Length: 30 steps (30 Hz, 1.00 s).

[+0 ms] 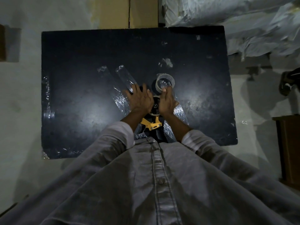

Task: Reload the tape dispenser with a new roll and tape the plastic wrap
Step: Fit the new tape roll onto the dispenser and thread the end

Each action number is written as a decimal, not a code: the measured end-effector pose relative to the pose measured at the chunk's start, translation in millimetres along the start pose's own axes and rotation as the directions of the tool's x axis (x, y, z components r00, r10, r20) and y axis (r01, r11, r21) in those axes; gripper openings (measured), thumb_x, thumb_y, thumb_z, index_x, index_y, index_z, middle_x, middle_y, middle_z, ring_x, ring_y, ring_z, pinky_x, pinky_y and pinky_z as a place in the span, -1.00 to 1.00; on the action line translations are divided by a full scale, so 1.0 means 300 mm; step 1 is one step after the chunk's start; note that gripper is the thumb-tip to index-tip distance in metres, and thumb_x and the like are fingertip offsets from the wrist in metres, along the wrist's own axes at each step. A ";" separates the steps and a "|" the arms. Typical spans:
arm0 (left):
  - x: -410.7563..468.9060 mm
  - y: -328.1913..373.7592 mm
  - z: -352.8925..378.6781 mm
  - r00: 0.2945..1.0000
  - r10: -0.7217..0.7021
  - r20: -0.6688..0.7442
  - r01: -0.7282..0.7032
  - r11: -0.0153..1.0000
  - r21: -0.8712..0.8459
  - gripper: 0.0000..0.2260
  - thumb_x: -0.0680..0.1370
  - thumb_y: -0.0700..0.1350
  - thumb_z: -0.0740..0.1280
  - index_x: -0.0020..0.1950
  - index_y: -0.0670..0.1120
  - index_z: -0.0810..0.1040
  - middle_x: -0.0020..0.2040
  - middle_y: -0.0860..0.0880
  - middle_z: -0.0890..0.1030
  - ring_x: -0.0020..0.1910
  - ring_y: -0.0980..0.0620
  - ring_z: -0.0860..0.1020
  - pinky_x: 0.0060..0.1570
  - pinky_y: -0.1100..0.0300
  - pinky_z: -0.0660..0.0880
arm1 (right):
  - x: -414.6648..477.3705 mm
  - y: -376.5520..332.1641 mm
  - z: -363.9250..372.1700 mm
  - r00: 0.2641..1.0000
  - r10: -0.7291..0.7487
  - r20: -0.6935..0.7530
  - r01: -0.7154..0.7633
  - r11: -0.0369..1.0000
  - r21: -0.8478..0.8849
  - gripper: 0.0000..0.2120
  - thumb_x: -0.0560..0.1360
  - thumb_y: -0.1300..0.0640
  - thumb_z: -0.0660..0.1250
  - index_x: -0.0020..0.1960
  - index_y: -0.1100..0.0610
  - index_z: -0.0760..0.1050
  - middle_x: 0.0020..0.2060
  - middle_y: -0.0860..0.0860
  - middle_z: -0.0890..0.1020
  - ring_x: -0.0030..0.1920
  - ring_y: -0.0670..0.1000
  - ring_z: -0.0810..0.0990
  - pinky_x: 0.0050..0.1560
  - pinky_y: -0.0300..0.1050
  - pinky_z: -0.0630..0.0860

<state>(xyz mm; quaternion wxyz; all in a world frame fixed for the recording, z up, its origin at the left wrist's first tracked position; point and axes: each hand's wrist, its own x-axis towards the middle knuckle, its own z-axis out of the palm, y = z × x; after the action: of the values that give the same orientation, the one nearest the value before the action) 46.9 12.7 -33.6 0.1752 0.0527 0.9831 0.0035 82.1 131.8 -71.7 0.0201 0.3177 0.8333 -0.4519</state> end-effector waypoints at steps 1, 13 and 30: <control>0.000 0.002 0.000 1.000 0.000 -0.001 0.000 1.000 0.008 -0.50 0.77 0.14 -0.07 0.56 -0.08 0.37 0.41 -0.29 0.49 0.50 -0.27 0.40 0.50 -0.49 0.15 | -0.004 0.005 -0.003 1.000 -0.025 0.005 0.025 0.998 0.055 -0.72 0.78 -0.20 -0.06 0.22 -0.18 0.40 0.08 -0.05 0.66 0.20 0.14 0.62 0.47 0.43 0.31; 0.026 0.000 0.009 0.998 0.031 0.048 -0.030 0.999 -0.026 -0.46 0.77 0.16 -0.06 0.70 -0.03 0.23 0.52 -0.28 0.40 0.56 -0.28 0.36 0.50 -0.49 0.18 | -0.015 -0.009 -0.028 0.999 -0.043 0.017 0.039 0.978 0.205 -0.73 0.83 -0.05 0.01 0.30 -0.03 0.45 0.04 -0.13 0.63 0.04 -0.02 0.67 0.28 0.36 0.59; -0.068 -0.230 0.022 0.999 -0.033 -0.039 0.002 0.791 -0.612 -0.51 0.34 0.48 0.55 0.11 0.20 0.76 0.20 0.08 0.69 0.44 -0.14 0.40 0.14 0.00 0.25 | -0.071 0.090 -0.268 0.943 0.094 0.321 -0.214 0.907 0.363 -0.64 0.52 0.01 0.68 0.26 0.10 0.76 0.08 0.02 0.83 0.06 -0.03 0.82 -0.09 -0.10 0.72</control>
<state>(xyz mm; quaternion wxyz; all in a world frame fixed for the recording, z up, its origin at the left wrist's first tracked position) 61.1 -58.0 -34.6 0.1593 -0.0158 0.9336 0.3206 134.3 193.1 -37.4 0.1163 0.3094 0.6851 -0.6492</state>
